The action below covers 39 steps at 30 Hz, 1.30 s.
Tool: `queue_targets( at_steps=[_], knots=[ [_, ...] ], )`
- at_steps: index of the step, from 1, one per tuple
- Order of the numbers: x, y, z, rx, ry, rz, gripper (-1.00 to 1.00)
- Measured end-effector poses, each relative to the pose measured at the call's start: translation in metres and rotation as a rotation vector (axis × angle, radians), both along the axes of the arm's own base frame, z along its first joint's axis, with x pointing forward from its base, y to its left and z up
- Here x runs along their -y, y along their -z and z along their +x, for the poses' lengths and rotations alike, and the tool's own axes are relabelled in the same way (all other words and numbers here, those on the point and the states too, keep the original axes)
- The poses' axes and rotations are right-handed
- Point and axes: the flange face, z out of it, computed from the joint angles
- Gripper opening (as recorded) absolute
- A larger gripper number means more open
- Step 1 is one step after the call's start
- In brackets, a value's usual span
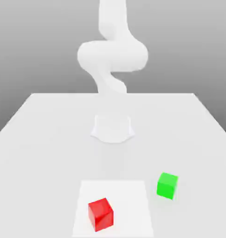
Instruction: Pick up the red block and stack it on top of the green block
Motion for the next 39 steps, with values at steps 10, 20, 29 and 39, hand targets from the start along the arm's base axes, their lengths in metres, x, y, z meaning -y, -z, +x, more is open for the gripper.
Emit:
queue_targets(
  at_steps=[10, 20, 29, 39],
  knots=[
    [0.010, 0.190, 0.091, -0.301, -0.164, -0.060, 0.00],
    [0.019, 0.387, 0.094, -0.593, -0.320, -0.132, 0.00],
    [0.026, 0.519, 0.074, -0.709, -0.383, -0.166, -1.00],
    [0.026, 0.492, 0.075, -0.710, -0.384, -0.166, -1.00]
  ],
)
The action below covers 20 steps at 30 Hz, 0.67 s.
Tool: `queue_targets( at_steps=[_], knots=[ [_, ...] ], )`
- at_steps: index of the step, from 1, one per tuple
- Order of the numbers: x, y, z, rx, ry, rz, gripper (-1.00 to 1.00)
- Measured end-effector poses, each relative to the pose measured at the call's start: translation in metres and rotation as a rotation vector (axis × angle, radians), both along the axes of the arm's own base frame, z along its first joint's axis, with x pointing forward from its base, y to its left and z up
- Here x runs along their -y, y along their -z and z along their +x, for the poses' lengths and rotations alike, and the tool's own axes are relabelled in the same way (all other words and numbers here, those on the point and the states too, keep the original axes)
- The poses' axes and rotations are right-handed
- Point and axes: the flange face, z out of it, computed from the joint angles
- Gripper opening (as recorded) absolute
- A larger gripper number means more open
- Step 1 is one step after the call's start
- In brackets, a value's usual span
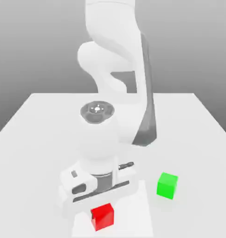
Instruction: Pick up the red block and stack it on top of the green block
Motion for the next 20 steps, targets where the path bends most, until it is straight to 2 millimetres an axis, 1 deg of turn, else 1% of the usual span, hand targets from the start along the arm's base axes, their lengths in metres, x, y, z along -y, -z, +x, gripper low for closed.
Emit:
queue_targets(
  at_steps=[2, 3, 4, 5, 6, 8, 10, 11, 12, 14, 17, 18, 20],
  knots=[
    [-0.001, -0.023, -0.001, 0.000, -0.002, 0.001, -1.00],
    [-0.016, -0.031, -0.006, -0.001, -0.040, 0.005, -1.00],
    [-0.040, -0.037, -0.014, -0.002, -0.101, 0.011, -1.00],
    [-0.069, -0.043, -0.024, -0.003, -0.179, 0.015, -1.00],
    [-0.104, -0.048, -0.038, -0.004, -0.274, 0.017, -1.00],
    [-0.156, -0.057, -0.070, -0.005, -0.436, 0.016, -1.00],
    [-0.182, -0.064, -0.101, -0.003, -0.549, 0.010, -1.00],
    [-0.189, -0.064, -0.111, -0.003, -0.588, 0.006, -1.00],
    [-0.193, -0.058, -0.116, -0.002, -0.608, 0.003, -1.00],
    [-0.197, -0.042, -0.120, -0.001, -0.625, 0.001, -1.00],
    [-0.197, -0.012, -0.121, -0.001, -0.627, 0.000, -1.00],
    [-0.197, -0.006, -0.122, -0.001, -0.627, 0.000, 1.00],
    [-0.197, -0.006, -0.122, -0.001, -0.627, 0.000, 1.00]
  ],
)
